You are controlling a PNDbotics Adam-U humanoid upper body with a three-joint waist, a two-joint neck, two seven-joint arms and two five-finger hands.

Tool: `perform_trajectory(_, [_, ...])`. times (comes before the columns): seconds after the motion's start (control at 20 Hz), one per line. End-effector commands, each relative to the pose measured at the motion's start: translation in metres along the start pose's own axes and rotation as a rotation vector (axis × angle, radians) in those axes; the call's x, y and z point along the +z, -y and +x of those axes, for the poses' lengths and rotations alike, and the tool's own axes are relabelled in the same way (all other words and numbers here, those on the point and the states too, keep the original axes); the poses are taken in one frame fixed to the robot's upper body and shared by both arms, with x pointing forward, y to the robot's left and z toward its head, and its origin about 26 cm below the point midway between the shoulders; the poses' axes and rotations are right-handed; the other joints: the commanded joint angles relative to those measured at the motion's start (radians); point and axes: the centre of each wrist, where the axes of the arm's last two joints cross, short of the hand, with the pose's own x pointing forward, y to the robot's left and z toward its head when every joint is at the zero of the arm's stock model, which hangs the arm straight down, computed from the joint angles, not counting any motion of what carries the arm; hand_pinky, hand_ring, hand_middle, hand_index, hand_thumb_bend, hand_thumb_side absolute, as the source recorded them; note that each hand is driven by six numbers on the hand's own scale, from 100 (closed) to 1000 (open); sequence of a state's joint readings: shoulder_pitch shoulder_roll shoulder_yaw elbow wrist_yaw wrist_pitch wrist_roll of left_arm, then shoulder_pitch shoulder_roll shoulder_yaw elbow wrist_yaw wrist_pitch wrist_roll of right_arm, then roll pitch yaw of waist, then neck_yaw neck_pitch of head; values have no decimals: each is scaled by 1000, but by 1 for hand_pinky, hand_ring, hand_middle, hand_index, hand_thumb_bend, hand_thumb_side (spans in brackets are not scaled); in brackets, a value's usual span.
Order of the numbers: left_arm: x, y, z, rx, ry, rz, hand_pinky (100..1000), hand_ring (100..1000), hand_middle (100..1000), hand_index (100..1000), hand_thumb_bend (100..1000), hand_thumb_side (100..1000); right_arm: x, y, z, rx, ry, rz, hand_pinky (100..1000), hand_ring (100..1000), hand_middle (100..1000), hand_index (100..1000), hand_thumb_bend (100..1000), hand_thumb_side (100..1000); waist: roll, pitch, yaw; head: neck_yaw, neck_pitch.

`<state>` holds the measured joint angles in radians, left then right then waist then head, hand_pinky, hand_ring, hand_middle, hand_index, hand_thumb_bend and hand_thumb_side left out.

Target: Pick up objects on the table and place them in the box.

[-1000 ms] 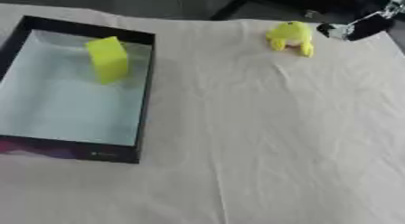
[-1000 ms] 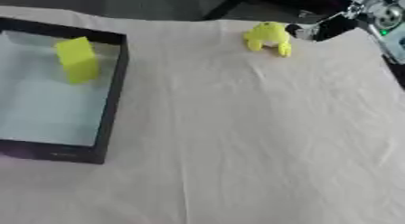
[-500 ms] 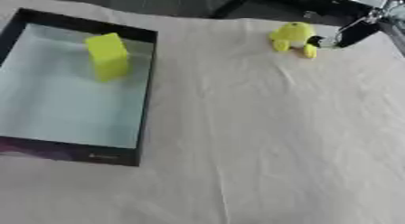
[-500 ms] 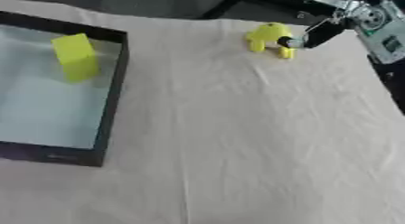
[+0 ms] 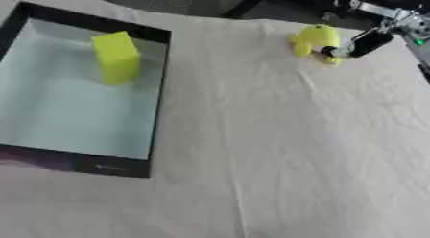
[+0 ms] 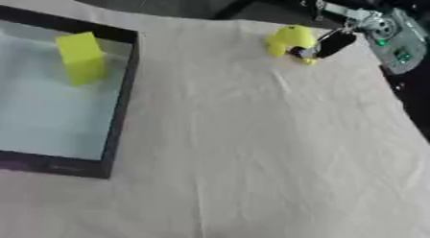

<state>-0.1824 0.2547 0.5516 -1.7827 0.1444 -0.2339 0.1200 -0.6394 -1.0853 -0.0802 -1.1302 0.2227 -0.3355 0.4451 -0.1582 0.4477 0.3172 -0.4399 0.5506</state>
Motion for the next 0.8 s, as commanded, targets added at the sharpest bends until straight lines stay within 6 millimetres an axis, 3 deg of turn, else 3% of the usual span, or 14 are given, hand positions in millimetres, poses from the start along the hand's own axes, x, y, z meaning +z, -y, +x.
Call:
perform_trajectory(0.05, [-7, -3, 7, -15, 32, -5, 707, 536, 724, 712, 128, 610, 8, 14, -3, 11, -29, -60, 975, 1000, 1000, 915, 377, 100, 3, -15, 5, -10, -20])
perform_trajectory(0.8, [-5, -2, 3, -1, 34, -3, 711, 535, 726, 714, 125, 610, 49, 6, -33, 2, -219, -206, 964, 1000, 1000, 903, 333, 100, -2, 15, 34, -34, -47])
